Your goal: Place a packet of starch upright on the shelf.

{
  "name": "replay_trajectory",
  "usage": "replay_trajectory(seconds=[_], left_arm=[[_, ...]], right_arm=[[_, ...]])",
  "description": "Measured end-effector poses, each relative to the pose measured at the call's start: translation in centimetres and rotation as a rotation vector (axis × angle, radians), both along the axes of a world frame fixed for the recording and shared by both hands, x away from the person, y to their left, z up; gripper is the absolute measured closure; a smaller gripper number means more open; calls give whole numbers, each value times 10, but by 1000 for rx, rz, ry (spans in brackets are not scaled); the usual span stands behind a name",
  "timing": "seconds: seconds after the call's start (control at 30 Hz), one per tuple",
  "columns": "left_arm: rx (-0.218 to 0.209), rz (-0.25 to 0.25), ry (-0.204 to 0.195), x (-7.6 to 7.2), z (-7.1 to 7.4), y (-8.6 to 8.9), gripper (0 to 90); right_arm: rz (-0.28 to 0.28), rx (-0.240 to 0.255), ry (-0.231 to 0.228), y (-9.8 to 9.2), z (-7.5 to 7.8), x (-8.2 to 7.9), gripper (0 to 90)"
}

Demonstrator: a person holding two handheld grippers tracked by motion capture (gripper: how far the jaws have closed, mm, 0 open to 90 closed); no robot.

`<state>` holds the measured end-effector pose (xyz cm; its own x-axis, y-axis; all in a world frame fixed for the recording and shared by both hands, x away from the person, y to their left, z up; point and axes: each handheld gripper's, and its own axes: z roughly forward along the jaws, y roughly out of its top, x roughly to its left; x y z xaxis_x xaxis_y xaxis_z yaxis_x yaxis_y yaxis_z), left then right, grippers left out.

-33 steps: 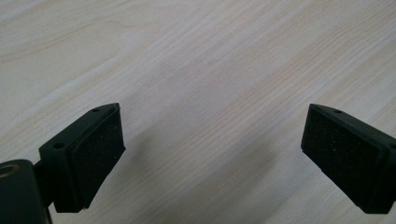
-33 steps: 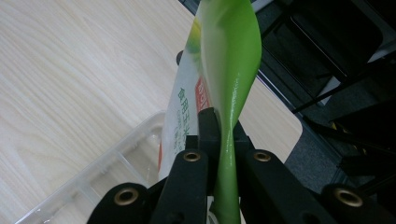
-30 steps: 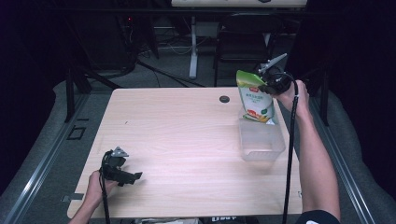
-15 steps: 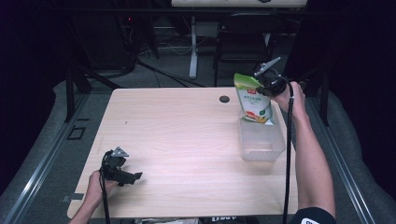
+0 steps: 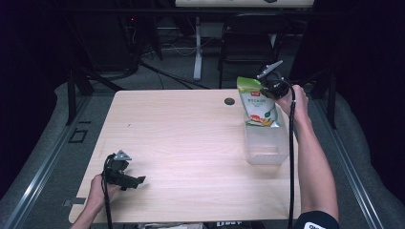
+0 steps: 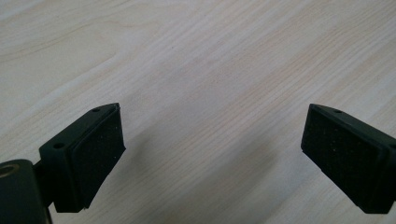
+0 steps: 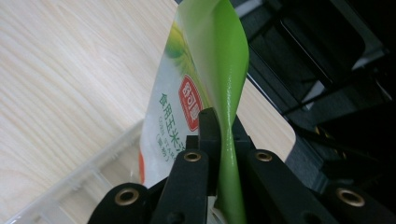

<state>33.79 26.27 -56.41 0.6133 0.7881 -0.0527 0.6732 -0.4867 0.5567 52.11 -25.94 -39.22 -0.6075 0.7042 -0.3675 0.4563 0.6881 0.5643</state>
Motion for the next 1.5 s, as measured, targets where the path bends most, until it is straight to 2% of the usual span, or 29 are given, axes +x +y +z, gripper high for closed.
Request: replay_trajectory(seconds=[0.17,0.23,0.37,0.43,0.5,0.57,0.63,0.7,0.83,0.9,0.93,1.1,1.27,1.33,1.5], left_arm=[[1,-2,1,0,0,-1,57],[-1,-2,0,0,0,-1,57],[1,-1,0,0,0,0,57],[1,-1,0,0,0,-1,57],[0,-1,-1,0,0,0,57],[0,-1,-1,0,0,0,57],[-1,-2,0,0,0,0,57],[-1,-3,-1,0,0,-1,57],[1,-2,-2,0,1,-1,57],[-1,-2,-1,0,0,-1,57],[0,-1,0,0,0,-1,57],[0,-2,1,0,0,-1,57],[0,-2,-1,0,0,-1,57],[1,-3,-1,0,0,-1,57],[1,-3,0,0,0,-1,57]], right_arm=[[56,47,-10,0,4,-8,897],[54,40,-17,-2,3,-9,896],[23,31,-23,-5,-2,-5,879],[-1,-18,-14,-4,-8,-2,864],[-21,-16,-7,-7,-10,-1,862],[-50,9,-6,-12,-12,0,849],[-79,6,-2,-15,-15,2,839],[-121,1,21,-19,-17,4,805],[-166,26,44,-25,-20,7,748],[-190,32,57,-28,-21,8,660],[-199,43,58,-29,-21,8,643],[-233,97,43,-31,-16,6,445],[-238,141,47,-30,-4,5,343],[-226,166,39,-28,3,3,335],[-181,191,53,-19,18,-1,290]])
